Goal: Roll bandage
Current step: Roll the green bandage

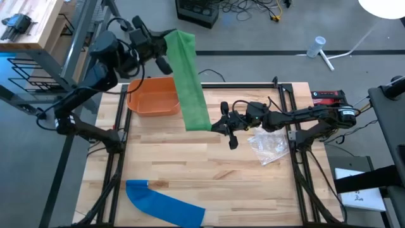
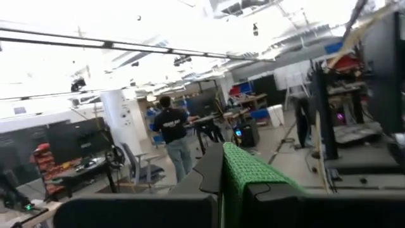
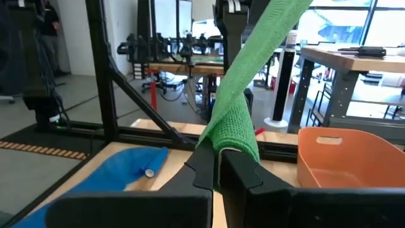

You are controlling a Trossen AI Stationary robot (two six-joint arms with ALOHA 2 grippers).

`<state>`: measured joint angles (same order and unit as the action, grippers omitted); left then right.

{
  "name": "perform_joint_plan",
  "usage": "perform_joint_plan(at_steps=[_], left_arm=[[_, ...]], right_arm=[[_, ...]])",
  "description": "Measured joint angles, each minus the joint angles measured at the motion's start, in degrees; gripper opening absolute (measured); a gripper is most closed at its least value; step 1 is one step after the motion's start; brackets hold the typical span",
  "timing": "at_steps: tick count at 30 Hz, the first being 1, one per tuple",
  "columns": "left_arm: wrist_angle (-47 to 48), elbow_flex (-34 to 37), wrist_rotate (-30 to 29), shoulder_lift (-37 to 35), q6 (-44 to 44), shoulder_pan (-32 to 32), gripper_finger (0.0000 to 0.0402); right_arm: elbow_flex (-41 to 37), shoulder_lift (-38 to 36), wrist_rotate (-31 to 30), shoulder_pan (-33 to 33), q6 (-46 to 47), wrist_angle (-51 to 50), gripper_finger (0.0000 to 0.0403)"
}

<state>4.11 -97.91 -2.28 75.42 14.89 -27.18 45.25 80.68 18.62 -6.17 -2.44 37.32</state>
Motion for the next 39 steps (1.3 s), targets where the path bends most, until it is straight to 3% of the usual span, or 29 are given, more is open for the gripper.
perform_joint_plan(at_steps=[11, 23, 31, 34, 39], left_arm=[[11.36, -3.56, 4.65, 7.28, -6.77, -9.62, 0.0], [20.33, -0.89, 7.99, 12.51, -8.49, -16.26, 0.0], [14.85, 9.98, 19.85, 12.23, -14.34, -14.16, 0.0], [10.33, 15.84, 20.85, 11.76, -16.28, -11.76, 0.0], [2.54, 24.79, 21.84, 10.98, -17.86, -6.5, 0.0]], right_arm=[[4.06, 0.0, 8.46, 1.7, 2.91, -1.16, 0.0002], [11.35, -5.28, 8.58, 6.9, -1.84, -10.95, 0.0002], [15.46, -8.85, 8.39, 7.77, -6.17, -11.14, 0.0002], [16.84, -9.56, 8.21, 7.68, -6.91, -11.71, 0.0002], [19.14, -10.82, 1.09, 7.69, -10.93, -17.53, 0.0002]])
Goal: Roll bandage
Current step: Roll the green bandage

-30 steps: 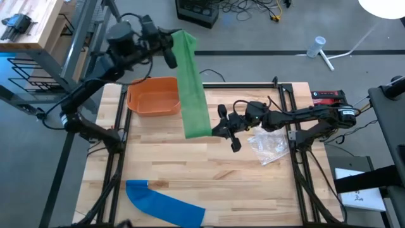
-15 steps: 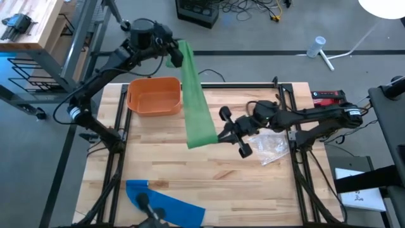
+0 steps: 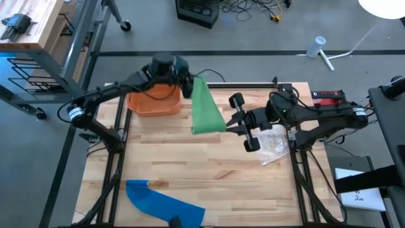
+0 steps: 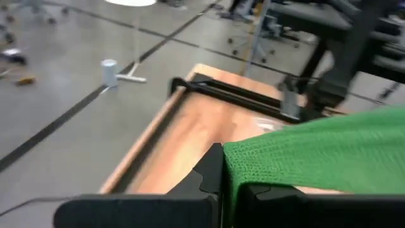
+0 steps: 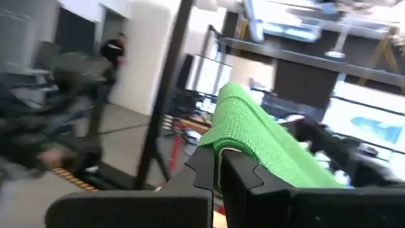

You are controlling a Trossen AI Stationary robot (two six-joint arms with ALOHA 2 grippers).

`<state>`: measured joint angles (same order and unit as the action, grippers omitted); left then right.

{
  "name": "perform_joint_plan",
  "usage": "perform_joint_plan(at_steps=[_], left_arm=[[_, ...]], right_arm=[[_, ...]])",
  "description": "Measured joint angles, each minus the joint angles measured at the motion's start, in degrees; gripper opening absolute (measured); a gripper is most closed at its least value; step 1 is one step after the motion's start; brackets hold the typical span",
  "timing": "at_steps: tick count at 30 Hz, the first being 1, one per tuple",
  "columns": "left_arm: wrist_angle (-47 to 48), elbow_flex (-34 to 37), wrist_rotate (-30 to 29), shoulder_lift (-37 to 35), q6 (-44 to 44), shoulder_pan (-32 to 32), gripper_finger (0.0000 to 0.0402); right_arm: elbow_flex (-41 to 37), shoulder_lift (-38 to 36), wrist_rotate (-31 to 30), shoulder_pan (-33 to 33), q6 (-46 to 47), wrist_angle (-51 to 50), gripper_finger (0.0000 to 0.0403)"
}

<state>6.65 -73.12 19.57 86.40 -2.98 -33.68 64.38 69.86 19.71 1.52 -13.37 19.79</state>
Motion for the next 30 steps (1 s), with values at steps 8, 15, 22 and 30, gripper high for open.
perform_joint_plan(at_steps=[8, 15, 22, 30], left_arm=[[-1.95, 8.08, -0.03, -2.68, 0.43, 7.26, 0.0], [-2.69, 14.38, -1.32, -10.69, 1.12, 11.45, 0.0], [-14.56, 28.0, -2.99, -17.28, 1.82, 16.17, 0.0], [-35.43, 39.21, -2.59, -18.22, 0.78, 20.55, 0.0004]], right_arm=[[3.79, -1.34, -12.77, 0.0, -4.54, -11.62, 0.0002], [4.39, -3.14, -23.61, -0.02, -10.39, -15.0, 0.0002], [3.91, -3.4, -25.95, -0.02, -16.22, -14.36, 0.0002], [3.91, -3.34, -25.77, -0.42, -12.95, -13.53, 0.0002]])
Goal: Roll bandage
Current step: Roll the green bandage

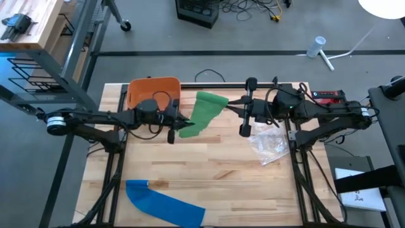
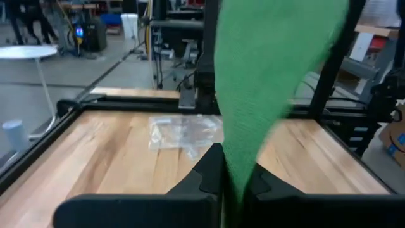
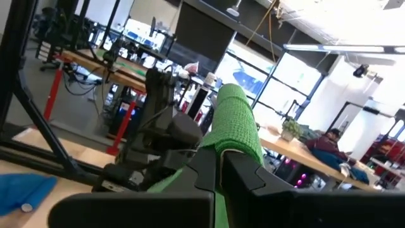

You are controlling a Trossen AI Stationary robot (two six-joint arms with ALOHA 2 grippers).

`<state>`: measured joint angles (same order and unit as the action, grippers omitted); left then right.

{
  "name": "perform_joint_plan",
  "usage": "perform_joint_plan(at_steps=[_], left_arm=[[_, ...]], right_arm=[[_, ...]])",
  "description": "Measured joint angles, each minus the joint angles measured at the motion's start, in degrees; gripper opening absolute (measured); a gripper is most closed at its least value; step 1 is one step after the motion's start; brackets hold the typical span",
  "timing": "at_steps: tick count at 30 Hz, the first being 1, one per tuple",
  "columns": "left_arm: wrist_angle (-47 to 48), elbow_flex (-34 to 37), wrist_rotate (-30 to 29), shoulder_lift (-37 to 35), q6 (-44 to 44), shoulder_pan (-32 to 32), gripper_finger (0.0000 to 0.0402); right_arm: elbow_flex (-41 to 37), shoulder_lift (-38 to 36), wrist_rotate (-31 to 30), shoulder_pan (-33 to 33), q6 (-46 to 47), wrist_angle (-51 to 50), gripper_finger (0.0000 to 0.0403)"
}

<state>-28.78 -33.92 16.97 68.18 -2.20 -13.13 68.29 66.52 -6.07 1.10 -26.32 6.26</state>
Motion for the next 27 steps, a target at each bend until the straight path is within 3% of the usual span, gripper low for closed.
perform_joint_plan(at_steps=[4, 10, 19, 23, 27], left_arm=[[-0.41, -0.13, 0.09, -0.91, 1.84, 0.18, 0.0038], [1.02, -3.17, 0.04, -2.98, 6.41, -0.08, 0.0132], [1.41, -13.47, -0.03, 0.37, 6.67, -0.37, 0.0268], [1.35, -17.65, -0.11, 4.01, 7.2, -0.39, 0.0301], [1.55, -21.37, -0.12, 8.43, 8.13, -0.48, 0.0308]], right_arm=[[-0.04, 0.07, 0.1, 0.0, 1.32, -0.64, 0.0002], [-0.27, 0.09, 0.48, 0.0, 2.33, -2.71, 0.0002], [-1.62, 0.13, 3.21, 0.0, 3.55, -3.22, 0.0002], [-1.9, 0.13, 3.56, 0.0, 4.13, -3.15, 0.0002], [-1.97, 0.13, 4.74, -0.02, 4.02, -3.61, 0.0002]])
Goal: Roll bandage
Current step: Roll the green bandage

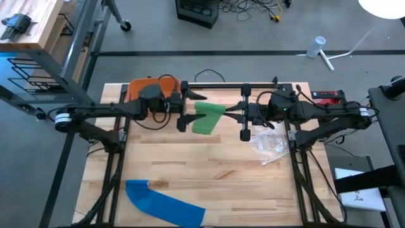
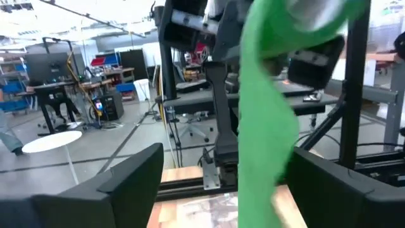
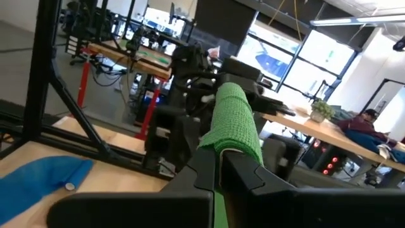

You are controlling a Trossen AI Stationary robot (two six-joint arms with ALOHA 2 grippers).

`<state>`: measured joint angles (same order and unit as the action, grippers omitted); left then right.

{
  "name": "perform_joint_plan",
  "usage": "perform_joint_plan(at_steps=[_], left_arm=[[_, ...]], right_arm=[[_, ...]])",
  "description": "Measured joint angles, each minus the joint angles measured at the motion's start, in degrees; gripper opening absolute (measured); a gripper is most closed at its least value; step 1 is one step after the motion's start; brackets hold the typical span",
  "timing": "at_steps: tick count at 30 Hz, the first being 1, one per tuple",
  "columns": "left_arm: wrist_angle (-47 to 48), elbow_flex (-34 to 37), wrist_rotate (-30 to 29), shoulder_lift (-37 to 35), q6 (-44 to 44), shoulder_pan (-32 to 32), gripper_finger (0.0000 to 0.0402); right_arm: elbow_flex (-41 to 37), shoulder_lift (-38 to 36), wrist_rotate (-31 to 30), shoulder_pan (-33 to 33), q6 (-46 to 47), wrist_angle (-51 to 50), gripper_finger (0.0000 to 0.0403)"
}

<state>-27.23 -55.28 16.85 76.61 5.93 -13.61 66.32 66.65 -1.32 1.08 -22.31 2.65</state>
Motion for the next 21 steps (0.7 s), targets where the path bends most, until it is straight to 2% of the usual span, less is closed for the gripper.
perform_joint_plan(at_steps=[4, 7, 10, 14, 15, 18, 21], left_arm=[[0.21, -2.64, 0.06, 3.59, 1.45, 0.0, 0.0291], [0.3, -3.2, 0.18, 5.18, 3.41, 0.0, 0.0252], [0.39, -3.17, 0.17, 5.65, 4.09, 0.42, 0.018], [1.72, -3.16, 0.37, 5.18, 4.3, 0.55, 0.0042], [2.18, -3.12, 0.35, 4.97, 4.29, 0.52, 0.0022], [2.33, -3.11, -1.06, 4.6, 6.14, 0.25, 0.0015], [2.39, -3.09, -5.65, 4.25, 9.76, -0.08, 0.0003]], right_arm=[[-0.02, 0.0, 1.28, 0.02, 0.24, -1.14, 0.0002], [-0.02, -0.2, 1.31, 0.02, 0.2, -1.63, 0.0002], [-0.02, -0.56, 1.29, 0.02, -0.02, -2.65, 0.0002], [-0.02, -0.66, 1.29, 0.02, 0.0, -2.88, 0.0002], [-0.02, -0.66, 1.32, 0.02, 0.31, -2.99, 0.0002], [-0.02, -0.61, 2.8, 0.02, 1.89, -3.9, 0.0002], [-0.02, -0.53, 5.2, 0.04, 3.97, -6.31, 0.0002]])
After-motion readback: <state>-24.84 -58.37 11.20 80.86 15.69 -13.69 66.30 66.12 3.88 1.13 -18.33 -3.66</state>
